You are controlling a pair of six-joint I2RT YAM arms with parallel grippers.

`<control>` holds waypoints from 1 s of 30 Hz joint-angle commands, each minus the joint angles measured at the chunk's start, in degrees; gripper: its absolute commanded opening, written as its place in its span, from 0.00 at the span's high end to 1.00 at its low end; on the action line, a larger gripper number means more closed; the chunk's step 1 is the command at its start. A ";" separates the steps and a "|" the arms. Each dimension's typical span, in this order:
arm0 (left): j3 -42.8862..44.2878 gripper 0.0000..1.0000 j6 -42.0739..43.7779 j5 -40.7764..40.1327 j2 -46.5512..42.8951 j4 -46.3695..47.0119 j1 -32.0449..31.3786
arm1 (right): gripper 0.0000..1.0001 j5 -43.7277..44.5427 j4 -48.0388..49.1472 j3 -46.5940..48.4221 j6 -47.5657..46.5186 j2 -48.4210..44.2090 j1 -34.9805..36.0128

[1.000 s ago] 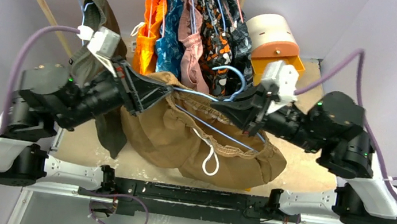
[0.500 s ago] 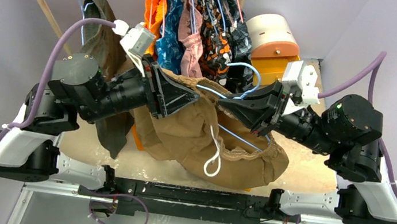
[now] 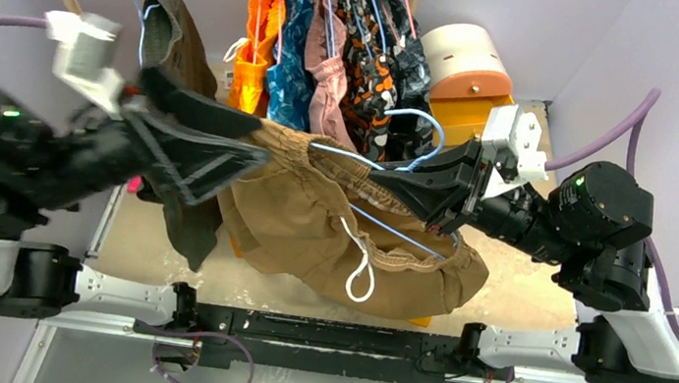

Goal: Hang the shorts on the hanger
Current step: Hang the shorts on the hanger.

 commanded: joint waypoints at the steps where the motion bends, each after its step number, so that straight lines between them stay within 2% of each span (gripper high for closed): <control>1: 2.73 0.27 5.23 2.07 -5.50 9.97 0.04 | 1.00 -0.71 2.60 3.89 -0.57 -0.52 0.31; 4: 1.72 0.27 7.55 0.43 -8.01 11.63 0.04 | 1.00 0.69 0.91 5.53 -1.07 -0.03 0.31; 6: 0.81 0.26 8.80 -1.68 -9.01 12.10 0.11 | 1.00 1.59 -1.27 10.73 -2.26 1.89 0.31; 8: -0.05 0.27 10.81 -2.82 -9.65 12.90 0.04 | 1.00 2.04 -3.40 22.06 -4.14 5.97 0.31; 10: -0.94 0.27 12.02 -4.11 -10.38 14.41 -0.01 | 1.00 -1.81 -5.64 36.52 -4.81 11.24 0.31; 12: -2.09 0.27 12.72 -6.07 -11.32 15.75 0.04 | 1.00 -4.87 -4.94 43.52 -5.07 13.74 0.31; 15: -2.42 0.27 12.92 -8.28 -12.24 15.58 0.04 | 1.00 -5.29 -0.45 36.03 -5.64 9.84 0.31; 21: -1.61 0.27 13.02 -10.38 -13.05 14.20 0.04 | 1.00 -4.59 -4.05 25.99 -5.38 7.15 0.31; 28: -1.69 0.27 14.73 -12.17 -12.17 12.34 0.06 | 1.00 -2.87 -12.03 26.19 -4.77 7.82 0.31; 30: -3.05 0.26 15.03 -12.39 -12.39 12.62 0.04 | 1.00 -5.79 -13.13 30.08 -4.34 8.86 0.31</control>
